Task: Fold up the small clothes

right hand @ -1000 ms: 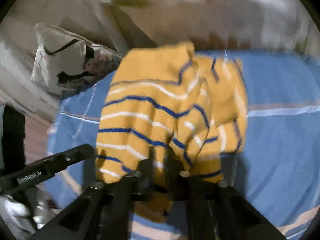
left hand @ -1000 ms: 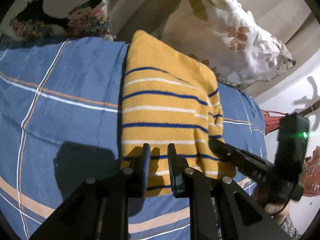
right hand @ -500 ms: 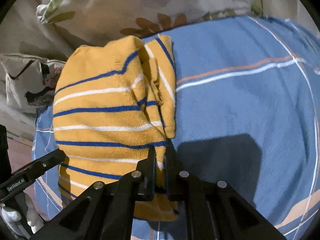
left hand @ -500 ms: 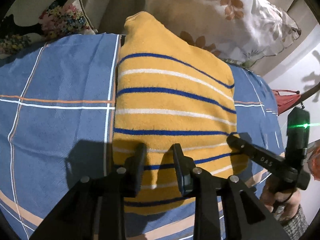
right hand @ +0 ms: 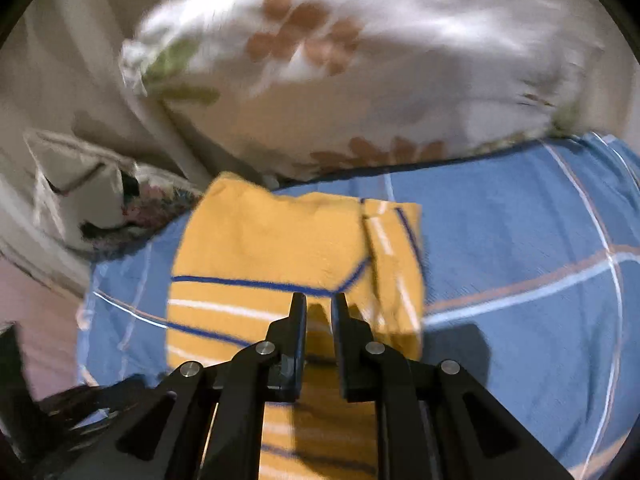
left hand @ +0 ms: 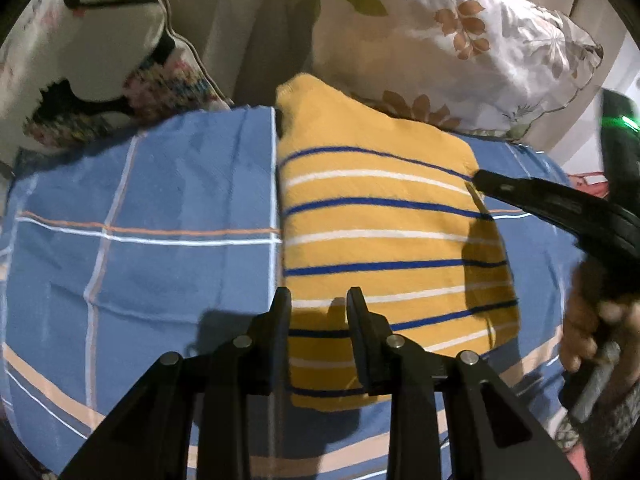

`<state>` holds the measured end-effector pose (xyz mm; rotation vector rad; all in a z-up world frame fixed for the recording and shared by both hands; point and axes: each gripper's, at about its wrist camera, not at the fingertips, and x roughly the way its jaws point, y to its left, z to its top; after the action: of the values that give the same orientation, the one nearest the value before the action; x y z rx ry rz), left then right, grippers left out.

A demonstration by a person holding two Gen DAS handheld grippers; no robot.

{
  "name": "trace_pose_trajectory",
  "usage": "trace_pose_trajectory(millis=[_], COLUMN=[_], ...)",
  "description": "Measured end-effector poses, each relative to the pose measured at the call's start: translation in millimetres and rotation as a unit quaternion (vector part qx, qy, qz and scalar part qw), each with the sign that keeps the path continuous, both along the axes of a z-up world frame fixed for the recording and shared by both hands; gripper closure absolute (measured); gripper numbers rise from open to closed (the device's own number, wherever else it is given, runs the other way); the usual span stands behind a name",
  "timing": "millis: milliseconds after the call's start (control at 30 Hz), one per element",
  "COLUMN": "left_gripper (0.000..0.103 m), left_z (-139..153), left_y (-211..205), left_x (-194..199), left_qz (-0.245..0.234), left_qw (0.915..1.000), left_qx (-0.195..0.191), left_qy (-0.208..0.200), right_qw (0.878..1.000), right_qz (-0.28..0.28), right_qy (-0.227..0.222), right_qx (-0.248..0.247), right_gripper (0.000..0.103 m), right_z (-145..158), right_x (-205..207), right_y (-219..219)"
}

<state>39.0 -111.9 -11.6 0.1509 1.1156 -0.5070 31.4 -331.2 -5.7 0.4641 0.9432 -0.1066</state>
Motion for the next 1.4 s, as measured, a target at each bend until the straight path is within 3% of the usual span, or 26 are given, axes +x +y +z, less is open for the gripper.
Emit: trace_pose_trajectory(millis=[100,133,167,433,533,600,700,733,800,833,1000,1100,1167,1233,1267,1400], left_gripper=[0.075,0.075,0.075,0.074,0.074,0.074,0.073,0.071,0.048,0.043,0.009,0.004,0.002,0.002,0.002,0.002], left_z=[3.3,3.7,4.1,2.3,3.8,9.1,24.4,28.9,39.8,44.5,72.5,86.0,88.8,87.6,85.3,70.8], left_y=[3.6,4.5,5.5,7.8,9.1,8.6,11.2,12.8,18.1,21.4,36.6,40.8,42.1,43.9,45.3,46.4], left_x=[0.7,1.5,2.4,10.6,10.3,5.3,-8.6,-12.2,-21.5,-24.5,-49.1,-62.5,-69.0,-72.1,-71.7,-71.2], left_qz=[0.001,0.001,0.002,0.005,0.009,0.004,0.010,0.016,0.041,0.054,0.125,0.154,0.169,0.168,0.160,0.147], left_qw=[0.9999,0.9998,0.9997,0.9996,0.9996,0.9987,0.9938,0.9918,0.9854,0.9822,0.9581,0.9414,0.9351,0.9391,0.9467,0.9617], left_qx=[0.010,0.013,0.015,0.018,0.012,0.011,0.005,0.003,-0.006,-0.010,-0.003,0.016,0.029,0.027,0.020,0.023], left_qy=[-0.013,-0.015,-0.017,-0.019,-0.025,-0.050,-0.110,-0.127,-0.165,-0.180,-0.258,-0.299,-0.310,-0.299,-0.279,-0.230], right_qw=[0.999,0.998,0.998,0.999,0.999,0.999,0.999,0.999,0.999,0.999,0.998,0.999,0.998,0.998,0.998,0.998], right_qz=[0.003,0.001,0.000,-0.006,-0.023,-0.026,-0.025,-0.022,-0.018,-0.014,-0.006,0.000,0.006,0.009,0.011,0.014], right_qy=[0.040,0.046,0.050,0.045,0.033,0.026,0.017,0.021,0.033,0.039,0.045,0.045,0.044,0.045,0.045,0.041], right_qx=[-0.025,-0.037,-0.044,-0.020,-0.007,-0.014,-0.027,-0.029,-0.025,-0.023,-0.032,-0.031,-0.037,-0.040,-0.040,-0.035], right_gripper=[0.086,0.076,0.072,0.069,0.069,0.065,0.051,0.049,0.049,0.049,0.047,0.046,0.044,0.043,0.043,0.043], right_z=[-25.9,-32.5,-36.8,-42.7,-31.5,-19.2,-8.8,-8.6,-12.1,-14.6,-19.3,-16.3,-13.4,-12.1,-11.9,-11.2], right_x=[27.2,31.7,33.9,29.8,21.0,3.8,-23.1,-33.5,-50.3,-60.1,-91.7,-102.6,-109.0,-113.3,-113.8,-120.3], right_y=[4.1,3.1,1.9,-7.5,-10.9,-6.0,4.8,9.6,16.7,20.8,33.7,37.7,41.2,44.7,46.8,48.1])
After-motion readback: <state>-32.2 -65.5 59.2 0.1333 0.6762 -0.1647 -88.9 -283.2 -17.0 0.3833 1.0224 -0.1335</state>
